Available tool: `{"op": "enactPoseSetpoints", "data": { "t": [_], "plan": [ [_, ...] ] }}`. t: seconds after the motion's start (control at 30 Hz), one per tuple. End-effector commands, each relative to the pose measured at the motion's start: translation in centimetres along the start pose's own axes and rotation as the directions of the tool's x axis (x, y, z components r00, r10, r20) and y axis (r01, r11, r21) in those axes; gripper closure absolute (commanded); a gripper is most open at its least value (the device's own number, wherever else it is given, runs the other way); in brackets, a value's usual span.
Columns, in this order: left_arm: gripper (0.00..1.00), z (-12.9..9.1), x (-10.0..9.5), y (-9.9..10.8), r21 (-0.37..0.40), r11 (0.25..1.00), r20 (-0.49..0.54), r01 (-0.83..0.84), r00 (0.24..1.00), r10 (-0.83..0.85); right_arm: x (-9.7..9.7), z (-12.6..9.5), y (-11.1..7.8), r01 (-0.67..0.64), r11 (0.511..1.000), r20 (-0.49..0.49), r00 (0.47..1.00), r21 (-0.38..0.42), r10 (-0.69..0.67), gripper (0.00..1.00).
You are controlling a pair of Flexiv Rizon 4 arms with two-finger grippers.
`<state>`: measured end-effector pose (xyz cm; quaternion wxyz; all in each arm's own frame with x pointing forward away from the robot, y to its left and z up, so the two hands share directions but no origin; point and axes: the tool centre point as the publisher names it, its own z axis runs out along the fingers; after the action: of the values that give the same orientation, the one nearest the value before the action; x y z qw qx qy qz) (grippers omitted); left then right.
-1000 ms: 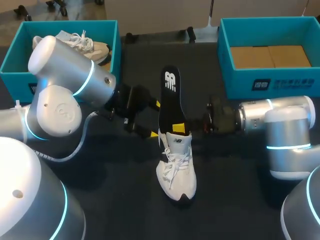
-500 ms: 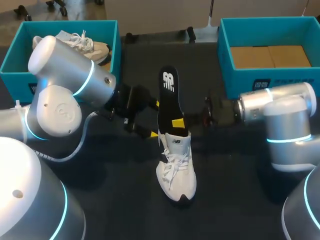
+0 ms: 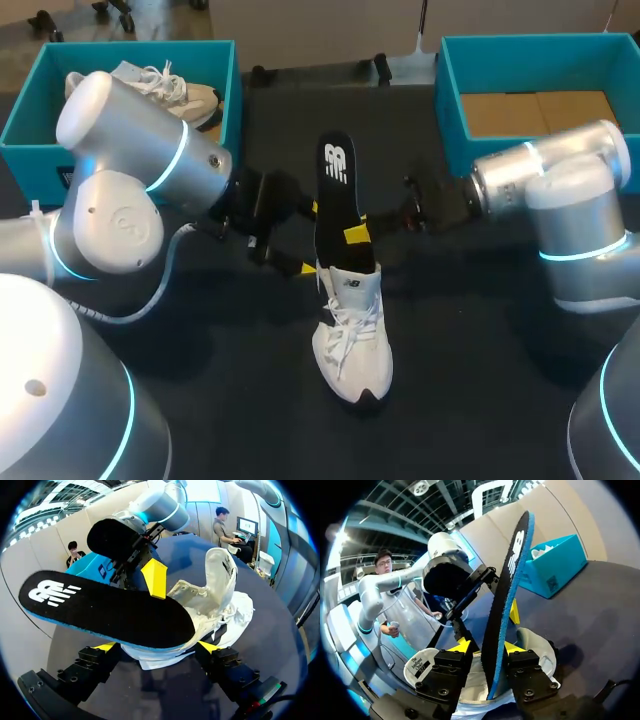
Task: Take the shoe out of the shoebox, open the shoe tongue, remove and reinsert the insole, then place the shoe into the shoebox
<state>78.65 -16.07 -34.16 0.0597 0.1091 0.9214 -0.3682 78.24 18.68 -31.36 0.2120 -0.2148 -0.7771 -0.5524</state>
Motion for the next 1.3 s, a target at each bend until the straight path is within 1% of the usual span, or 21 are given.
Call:
{"op": "enactPoseSetpoints", "data": {
  "t": [0.03, 0.17, 0.27, 0.33, 0.4, 0.5, 0.53, 0.57, 0.6, 0.67, 0.7, 0.87, 1.0, 1.3],
  "plan": [
    [0.0, 0.1, 0.1, 0.0, -0.002, 1.0, 0.001, 0.0, 1.0, 0.0, -0.7, 0.8, 0.3, -0.007, 0.995, -0.022, 1.0, 0.096, 0.009, 0.62],
    [0.0, 0.1, 0.1, 0.0, -0.002, 1.0, 0.001, 0.0, 1.0, 0.0, -0.8, 1.3, 0.5, -0.011, 0.992, -0.041, 0.999, 0.127, 0.016, 0.62],
    [0.0, 0.1, 0.1, 0.0, -0.002, 1.0, 0.001, 0.0, 1.0, 0.0, -0.6, 1.7, 0.6, -0.015, 0.986, -0.04, 0.999, 0.169, 0.022, 0.63],
    [0.0, 0.1, 0.1, 0.0, -0.002, 1.0, 0.001, 0.0, 1.0, 0.0, -0.6, 1.8, 0.6, -0.015, 0.985, -0.043, 0.999, 0.174, 0.023, 0.63],
    [0.0, 0.1, 0.1, 0.0, -0.002, 1.0, 0.001, 0.0, 1.0, 0.0, -0.5, 1.8, 0.4, -0.02, 0.98, -0.042, 0.999, 0.2, 0.029, 0.64],
    [0.0, 0.1, 0.1, 0.0, -0.002, 1.0, 0.001, 0.0, 1.0, 0.0, -0.3, 1.8, 0.4, -0.022, 0.978, -0.039, 0.999, 0.21, 0.031, 0.67],
    [0.0, 0.1, 0.1, 0.0, -0.002, 1.0, 0.001, 0.0, 1.0, 0.0, -0.2, 1.7, 0.3, -0.024, 0.977, -0.037, 0.999, 0.21, 0.032, 0.71],
    [0.0, 0.1, 0.1, 0.0, -0.002, 1.0, 0.001, 0.0, 1.0, 0.0, -0.2, 1.6, 0.3, -0.025, 0.977, -0.034, 0.999, 0.212, 0.033, 0.72],
    [0.0, 0.1, 0.1, 0.0, -0.002, 1.0, 0.001, 0.0, 1.0, 0.0, -0.1, 1.5, 0.2, -0.027, 0.977, -0.029, 0.999, 0.213, 0.033, 0.76],
    [0.0, 0.1, 0.1, 0.0, -0.002, 1.0, 0.001, 0.0, 1.0, 0.0, -0.1, 1.3, 0.1, -0.028, 0.977, -0.023, 0.999, 0.212, 0.034, 0.88],
    [0.0, 0.1, 0.1, 0.0, -0.002, 1.0, 0.001, 0.0, 1.0, 0.0, -0.1, 1.1, -0.1, -0.03, 0.977, -0.019, 0.999, 0.212, 0.035, 1.0],
    [0.0, 0.1, 0.1, 0.0, -0.002, 1.0, 0.001, 0.0, 1.0, 0.0, -0.2, 1.0, -0.7, -0.037, 0.977, -0.01, 0.999, 0.212, 0.04, 1.0],
    [0.0, 0.1, 0.1, 0.0, -0.002, 1.0, 0.001, 0.0, 1.0, 0.0, -0.3, 1.2, -1.3, -0.044, 0.972, 0.006, 0.999, 0.23, 0.043, 1.0],
    [0.0, 0.1, 0.1, 0.0, -0.002, 1.0, 0.001, 0.0, 1.0, 0.0, 0.0, 1.7, -3.7, -0.084, 0.971, 0.017, 0.996, 0.226, 0.082, 1.0]
  ]
}}
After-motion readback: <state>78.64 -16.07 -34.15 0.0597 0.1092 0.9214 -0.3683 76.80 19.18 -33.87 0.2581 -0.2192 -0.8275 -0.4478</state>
